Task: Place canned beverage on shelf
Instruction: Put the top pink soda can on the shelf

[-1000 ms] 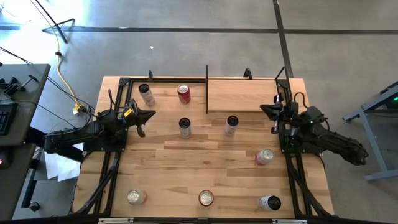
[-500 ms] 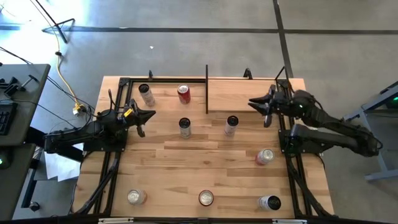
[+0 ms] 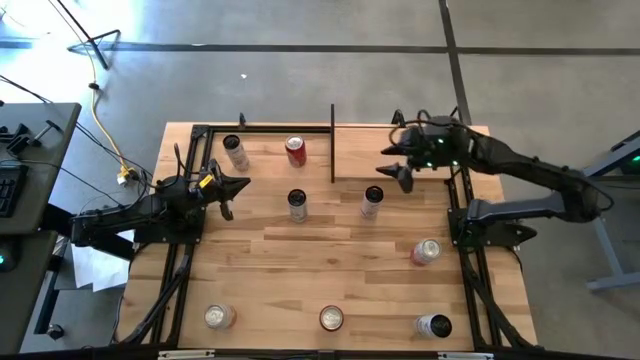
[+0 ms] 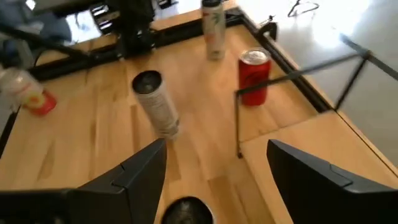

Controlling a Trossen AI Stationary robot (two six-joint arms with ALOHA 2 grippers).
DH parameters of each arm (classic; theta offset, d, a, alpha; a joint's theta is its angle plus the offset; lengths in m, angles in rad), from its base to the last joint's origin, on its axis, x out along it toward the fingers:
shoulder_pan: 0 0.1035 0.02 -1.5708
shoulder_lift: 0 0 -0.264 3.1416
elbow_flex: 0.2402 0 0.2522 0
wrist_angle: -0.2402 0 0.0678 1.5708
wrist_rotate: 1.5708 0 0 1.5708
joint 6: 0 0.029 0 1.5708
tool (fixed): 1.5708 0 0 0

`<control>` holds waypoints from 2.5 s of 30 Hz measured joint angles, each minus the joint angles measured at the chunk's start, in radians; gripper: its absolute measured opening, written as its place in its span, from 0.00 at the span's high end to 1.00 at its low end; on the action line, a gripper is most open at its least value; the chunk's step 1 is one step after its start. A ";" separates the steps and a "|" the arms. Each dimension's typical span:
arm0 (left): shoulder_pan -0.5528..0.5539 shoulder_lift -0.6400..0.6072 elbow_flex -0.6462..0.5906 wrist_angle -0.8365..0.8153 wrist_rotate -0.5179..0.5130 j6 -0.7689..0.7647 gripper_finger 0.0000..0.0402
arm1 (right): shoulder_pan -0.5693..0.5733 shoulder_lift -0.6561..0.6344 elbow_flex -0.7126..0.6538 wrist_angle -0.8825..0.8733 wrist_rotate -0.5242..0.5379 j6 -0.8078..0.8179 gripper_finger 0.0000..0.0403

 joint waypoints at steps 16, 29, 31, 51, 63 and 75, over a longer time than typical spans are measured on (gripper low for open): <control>0.000 0.000 0.000 0.000 0.000 0.000 0.99 | 0.371 0.319 0.573 -0.905 0.080 0.626 0.34; 0.000 0.000 0.000 0.000 0.000 0.000 0.99 | 0.646 0.343 0.366 -1.002 -0.133 1.552 0.34; 0.000 0.000 0.000 0.000 0.000 0.000 0.99 | 0.659 0.343 0.320 -1.001 -0.131 1.645 0.34; 0.000 0.000 0.000 0.000 0.000 0.000 0.99 | 0.654 0.343 0.040 -0.849 -0.127 1.633 0.34; 0.000 0.000 0.000 0.000 0.000 0.000 0.99 | 0.717 0.342 0.149 -0.942 -0.025 0.643 0.34; 0.000 0.000 0.000 0.000 0.000 0.000 0.99 | 0.871 0.408 0.142 -0.946 0.152 0.415 0.34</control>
